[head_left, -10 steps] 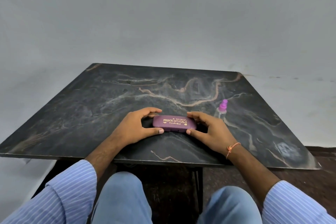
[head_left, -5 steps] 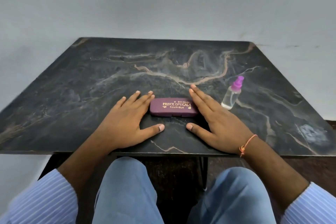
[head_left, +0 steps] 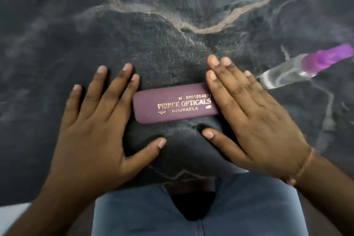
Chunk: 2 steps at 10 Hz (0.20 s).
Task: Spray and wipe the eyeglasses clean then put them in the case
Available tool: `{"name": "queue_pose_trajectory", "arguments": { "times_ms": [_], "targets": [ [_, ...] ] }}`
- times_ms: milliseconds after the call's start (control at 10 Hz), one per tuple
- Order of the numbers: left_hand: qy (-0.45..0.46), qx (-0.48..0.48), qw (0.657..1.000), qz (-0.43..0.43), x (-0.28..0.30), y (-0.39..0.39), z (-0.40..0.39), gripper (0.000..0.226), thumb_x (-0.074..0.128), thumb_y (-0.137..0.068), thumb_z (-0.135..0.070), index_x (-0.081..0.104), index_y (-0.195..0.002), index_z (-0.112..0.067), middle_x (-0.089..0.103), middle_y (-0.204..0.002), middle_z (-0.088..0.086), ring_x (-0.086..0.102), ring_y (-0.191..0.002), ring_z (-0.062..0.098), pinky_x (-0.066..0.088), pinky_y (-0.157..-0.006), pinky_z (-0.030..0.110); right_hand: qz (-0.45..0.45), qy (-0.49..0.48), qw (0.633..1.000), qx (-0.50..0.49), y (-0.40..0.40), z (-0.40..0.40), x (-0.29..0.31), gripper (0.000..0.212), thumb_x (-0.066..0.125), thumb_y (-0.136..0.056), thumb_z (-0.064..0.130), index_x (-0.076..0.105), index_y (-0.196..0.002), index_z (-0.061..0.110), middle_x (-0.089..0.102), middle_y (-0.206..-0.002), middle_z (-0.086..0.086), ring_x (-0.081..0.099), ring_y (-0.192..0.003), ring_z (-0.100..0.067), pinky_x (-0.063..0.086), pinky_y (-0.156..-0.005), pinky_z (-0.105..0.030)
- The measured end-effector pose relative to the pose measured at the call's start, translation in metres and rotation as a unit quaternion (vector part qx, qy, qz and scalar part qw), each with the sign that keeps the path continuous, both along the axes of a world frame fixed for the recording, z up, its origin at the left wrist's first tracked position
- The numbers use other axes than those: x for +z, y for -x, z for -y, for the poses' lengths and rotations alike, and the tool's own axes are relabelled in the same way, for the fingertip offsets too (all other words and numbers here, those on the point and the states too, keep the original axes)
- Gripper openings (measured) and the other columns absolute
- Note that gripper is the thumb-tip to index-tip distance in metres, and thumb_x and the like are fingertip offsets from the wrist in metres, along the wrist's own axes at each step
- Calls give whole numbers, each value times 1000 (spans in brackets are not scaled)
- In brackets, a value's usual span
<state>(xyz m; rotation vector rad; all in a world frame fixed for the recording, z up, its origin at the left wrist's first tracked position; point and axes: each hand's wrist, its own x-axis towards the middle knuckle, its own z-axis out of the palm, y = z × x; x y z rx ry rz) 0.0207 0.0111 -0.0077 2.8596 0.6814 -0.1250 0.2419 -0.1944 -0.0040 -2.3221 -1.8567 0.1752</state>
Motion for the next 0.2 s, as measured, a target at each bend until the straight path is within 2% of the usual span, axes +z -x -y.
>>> {"name": "queue_pose_trajectory", "arguments": {
  "times_ms": [100, 200],
  "targets": [
    [20, 2, 1000, -18, 12, -4, 0, 111, 48, -88, -84, 27, -172, -15, 16, -184, 1, 11, -171, 32, 13, -134, 63, -27, -15, 999, -16, 3, -2, 7, 84, 55, -105, 49, 16, -166, 4, 10, -175, -15, 11, -164, -35, 25, -128, -59],
    [57, 22, 997, -56, 31, -8, -4, 118, 52, -86, -85, 19, -174, -14, 9, -185, 3, 1, -172, 33, 4, -134, 66, -31, 13, 999, -38, 2, -11, 25, 86, 61, -103, 49, 26, -163, -1, 17, -173, -20, 19, -162, -41, 28, -125, -61]
  ]
}}
